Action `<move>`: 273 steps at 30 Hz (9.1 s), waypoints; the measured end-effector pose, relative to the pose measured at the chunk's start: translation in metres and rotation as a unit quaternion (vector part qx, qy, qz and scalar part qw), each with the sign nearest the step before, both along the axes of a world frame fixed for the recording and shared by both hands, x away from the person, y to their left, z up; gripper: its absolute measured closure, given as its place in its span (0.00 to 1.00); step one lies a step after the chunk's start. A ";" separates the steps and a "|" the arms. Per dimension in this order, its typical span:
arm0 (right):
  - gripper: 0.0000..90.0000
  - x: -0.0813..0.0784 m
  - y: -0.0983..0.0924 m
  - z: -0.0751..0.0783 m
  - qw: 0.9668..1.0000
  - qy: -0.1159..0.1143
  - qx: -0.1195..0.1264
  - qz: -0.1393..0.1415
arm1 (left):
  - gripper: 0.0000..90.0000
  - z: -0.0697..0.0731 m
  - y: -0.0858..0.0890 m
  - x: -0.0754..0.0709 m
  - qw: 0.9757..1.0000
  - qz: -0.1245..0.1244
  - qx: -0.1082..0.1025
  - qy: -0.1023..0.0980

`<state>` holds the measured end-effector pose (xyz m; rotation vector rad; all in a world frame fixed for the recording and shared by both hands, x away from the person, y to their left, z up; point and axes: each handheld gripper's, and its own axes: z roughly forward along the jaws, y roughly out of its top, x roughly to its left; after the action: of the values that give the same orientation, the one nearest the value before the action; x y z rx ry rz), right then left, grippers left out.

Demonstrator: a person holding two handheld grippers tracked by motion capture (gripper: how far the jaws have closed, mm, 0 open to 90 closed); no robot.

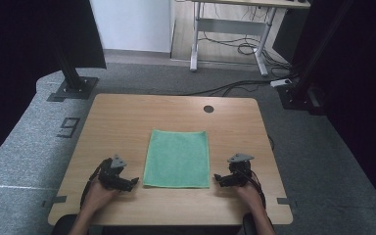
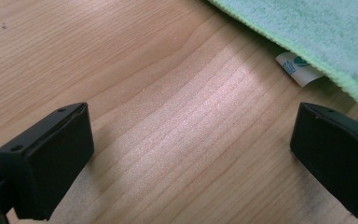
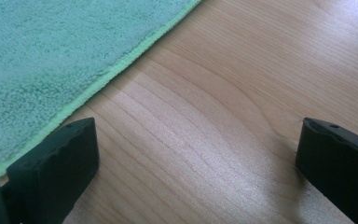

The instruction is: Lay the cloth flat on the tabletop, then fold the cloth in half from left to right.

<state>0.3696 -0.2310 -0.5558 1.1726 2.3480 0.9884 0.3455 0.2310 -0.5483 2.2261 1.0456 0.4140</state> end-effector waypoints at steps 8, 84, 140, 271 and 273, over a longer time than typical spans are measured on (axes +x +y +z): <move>0.00 0.001 0.000 -0.001 1.000 -0.002 0.002 -0.002 | 0.00 -0.001 0.001 0.002 1.000 0.004 -0.006 0.009; 0.04 -0.005 0.006 0.007 0.999 0.018 -0.026 -0.027 | 0.07 0.027 -0.037 0.066 0.999 0.030 -0.030 -0.016; 0.07 0.009 0.009 0.005 1.000 0.010 -0.012 -0.011 | 0.10 0.001 -0.021 0.107 0.994 0.108 -0.002 -0.022; 0.94 -0.056 0.230 0.037 0.957 0.046 0.004 0.288 | 0.98 0.028 -0.007 0.104 0.996 0.059 -0.058 -0.019; 0.94 -0.056 0.227 0.041 0.957 0.042 0.008 0.287 | 0.98 0.031 -0.009 0.103 0.996 0.056 -0.063 -0.026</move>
<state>0.3132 -0.0042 -0.5143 0.5367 2.8260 1.1448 0.4487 0.2220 -0.5168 2.0403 1.1411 0.4403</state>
